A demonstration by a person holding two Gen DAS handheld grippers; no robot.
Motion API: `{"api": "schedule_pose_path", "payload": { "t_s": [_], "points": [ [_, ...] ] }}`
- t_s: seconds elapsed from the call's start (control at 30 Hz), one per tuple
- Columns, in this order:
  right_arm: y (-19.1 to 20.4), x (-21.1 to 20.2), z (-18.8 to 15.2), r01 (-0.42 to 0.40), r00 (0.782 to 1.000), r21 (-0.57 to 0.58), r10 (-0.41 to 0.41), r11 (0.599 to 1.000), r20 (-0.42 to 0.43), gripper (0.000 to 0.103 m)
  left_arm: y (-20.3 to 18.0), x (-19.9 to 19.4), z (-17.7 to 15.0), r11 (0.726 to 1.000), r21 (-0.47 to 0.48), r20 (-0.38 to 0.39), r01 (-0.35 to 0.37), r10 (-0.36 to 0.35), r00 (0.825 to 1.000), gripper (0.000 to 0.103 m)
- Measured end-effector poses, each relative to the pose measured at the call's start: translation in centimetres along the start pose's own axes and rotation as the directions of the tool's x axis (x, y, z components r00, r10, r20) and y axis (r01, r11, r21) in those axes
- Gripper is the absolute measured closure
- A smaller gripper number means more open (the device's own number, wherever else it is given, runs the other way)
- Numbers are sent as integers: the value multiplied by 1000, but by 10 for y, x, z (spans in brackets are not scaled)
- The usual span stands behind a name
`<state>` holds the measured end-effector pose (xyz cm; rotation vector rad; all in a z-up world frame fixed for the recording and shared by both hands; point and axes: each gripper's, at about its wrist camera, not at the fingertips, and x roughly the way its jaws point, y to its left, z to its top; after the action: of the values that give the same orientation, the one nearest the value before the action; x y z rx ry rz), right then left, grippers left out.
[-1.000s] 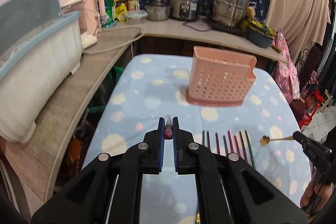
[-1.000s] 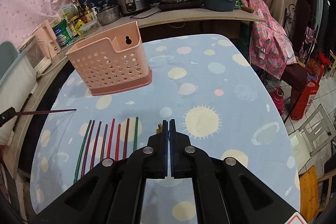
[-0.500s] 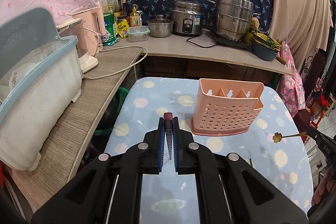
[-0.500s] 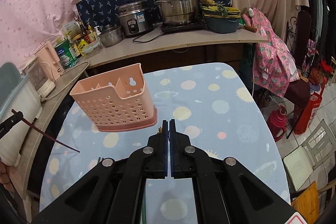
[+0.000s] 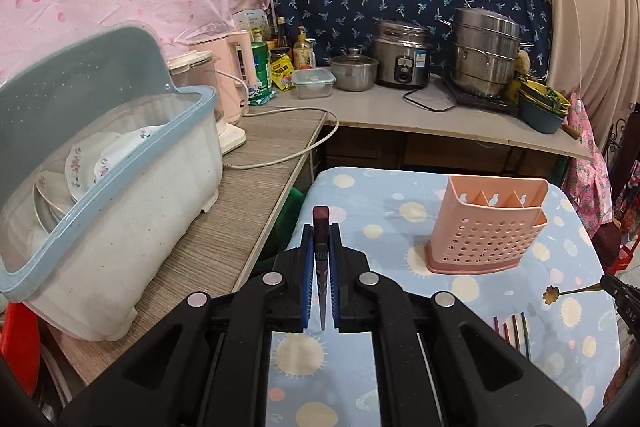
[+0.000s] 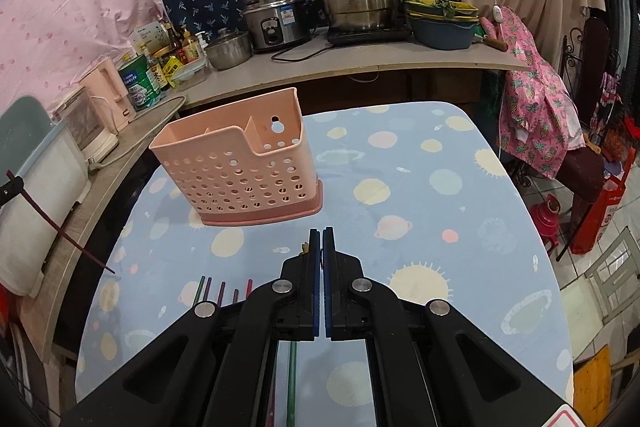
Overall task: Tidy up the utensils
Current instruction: 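Lift and carry the chopstick and spoon with both tools over the pink basket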
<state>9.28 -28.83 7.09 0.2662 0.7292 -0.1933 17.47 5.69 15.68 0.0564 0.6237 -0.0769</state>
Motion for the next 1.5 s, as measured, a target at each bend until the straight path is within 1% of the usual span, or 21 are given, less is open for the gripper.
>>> {"api": "schedule_pose_path", "payload": {
  "t_s": [0.07, 0.17, 0.23, 0.3, 0.4, 0.47, 0.57, 0.67, 0.73, 0.83, 1.07, 1.2, 1.37, 1.5],
  "points": [
    [1, 0, -3, 2, 1000, -4, -2, 1000, -5, 101, 2, 1, -5, 1000, 1, -14, 5, -5, 1000, 96],
    [4, 2, -12, -2, 1000, -5, 2, 1000, -21, 101, -3, 4, -22, 1000, 15, -45, 24, -23, 999, 96],
    [7, 2, -17, 1, 1000, -8, -1, 1000, -29, 101, -9, 1, -32, 999, 39, -39, 25, -23, 999, 96],
    [8, 1, -20, -3, 999, -8, 2, 1000, -34, 101, -13, -4, -37, 998, 41, -44, 45, -43, 998, 95],
    [9, 2, -22, -5, 999, -12, 5, 1000, -36, 101, -15, -12, -35, 997, 37, -50, 74, -72, 996, 96],
    [10, 3, -22, -8, 999, -15, 8, 1000, -36, 101, -17, -20, -28, 995, 41, -43, 89, -88, 995, 96],
    [9, 6, -18, -25, 999, -14, 24, 1000, -37, 101, -25, -32, -14, 994, 64, -8, 91, -90, 996, 96],
    [9, 7, -9, -33, 999, -23, 33, 999, -22, 101, -35, -35, -4, 992, 94, 16, 79, -81, 997, 96],
    [8, 6, -3, -36, 999, -27, 36, 999, -9, 101, -40, -32, -1, 992, 104, 16, 75, -78, 997, 96],
    [7, 5, 0, -33, 999, -40, 34, 999, 1, 101, -43, -28, -3, 993, 93, 7, 73, -73, 997, 96],
    [8, -3, -10, -46, 999, -70, 45, 997, -9, 101, -33, -34, -23, 996, 57, -14, 63, -62, 998, 96],
    [8, -8, -17, -59, 998, -65, 58, 996, -5, 101, -30, -40, -36, 997, 49, -29, 54, -52, 998, 96],
    [8, -12, -24, -86, 996, -78, 85, 993, -14, 101, -26, -58, -48, 999, 37, -39, 28, -27, 999, 96],
    [7, -11, -25, -112, 993, -89, 109, 990, -32, 101, -21, -72, -51, 1000, 29, -56, 3, -1, 998, 96]
  ]
}}
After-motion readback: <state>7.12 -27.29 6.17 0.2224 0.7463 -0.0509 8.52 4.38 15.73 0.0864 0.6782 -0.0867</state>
